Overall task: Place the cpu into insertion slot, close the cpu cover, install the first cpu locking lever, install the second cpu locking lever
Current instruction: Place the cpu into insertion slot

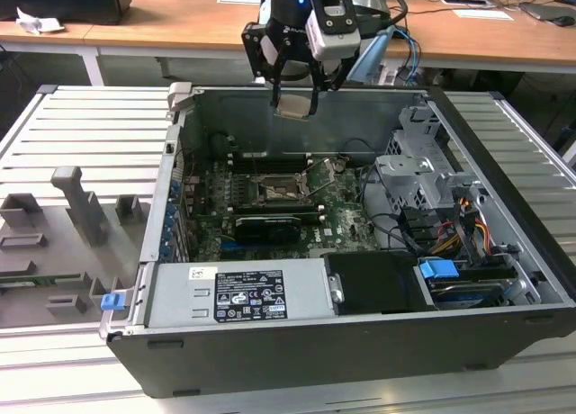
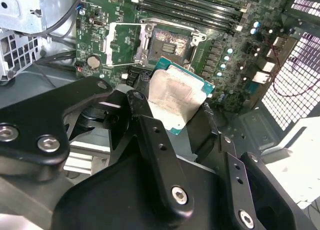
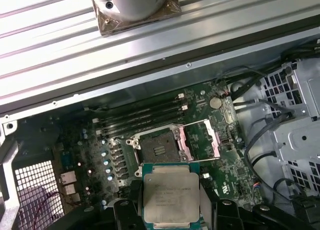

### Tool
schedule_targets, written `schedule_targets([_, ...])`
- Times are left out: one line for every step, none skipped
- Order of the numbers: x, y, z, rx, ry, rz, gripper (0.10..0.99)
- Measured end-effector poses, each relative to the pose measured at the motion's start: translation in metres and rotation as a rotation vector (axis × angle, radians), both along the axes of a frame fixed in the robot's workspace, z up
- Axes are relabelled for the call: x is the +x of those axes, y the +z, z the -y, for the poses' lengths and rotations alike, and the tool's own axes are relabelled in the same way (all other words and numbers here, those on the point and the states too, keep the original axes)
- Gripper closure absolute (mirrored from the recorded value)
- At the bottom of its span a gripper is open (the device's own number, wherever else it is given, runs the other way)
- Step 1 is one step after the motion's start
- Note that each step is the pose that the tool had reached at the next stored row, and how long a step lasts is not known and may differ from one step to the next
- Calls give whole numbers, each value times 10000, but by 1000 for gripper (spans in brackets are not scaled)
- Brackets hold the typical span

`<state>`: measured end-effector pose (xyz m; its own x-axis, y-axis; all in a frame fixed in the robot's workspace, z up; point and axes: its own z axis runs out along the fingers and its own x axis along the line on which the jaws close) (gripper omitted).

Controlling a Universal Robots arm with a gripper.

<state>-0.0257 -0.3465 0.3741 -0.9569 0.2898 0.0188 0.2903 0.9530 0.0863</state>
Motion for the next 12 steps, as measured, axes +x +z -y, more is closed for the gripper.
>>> schedule_targets([0, 0, 0, -1, -66, 0, 545])
schedule_targets([0, 0, 0, -1, -123, 0, 545])
schedule_targets([0, -1, 0, -1, -165, 0, 545])
schedule_targets([0, -2, 0, -1, -300, 0, 545])
schedule_targets([0, -4, 0, -2, -389, 1, 545])
schedule_targets([0, -5, 0, -5, -463, 0, 545])
schedule_targets([0, -7, 0, -8, -592, 0, 545])
schedule_targets([0, -8, 0, -11, -677, 0, 545])
schedule_targets([0, -9, 0, -12, -758, 1, 545])
schedule_targets([0, -10, 0, -13, -855, -2, 545])
schedule_targets([0, -11, 0, -14, -939, -4, 545])
schedule_targets([0, -12, 0, -14, -1068, -5, 545])
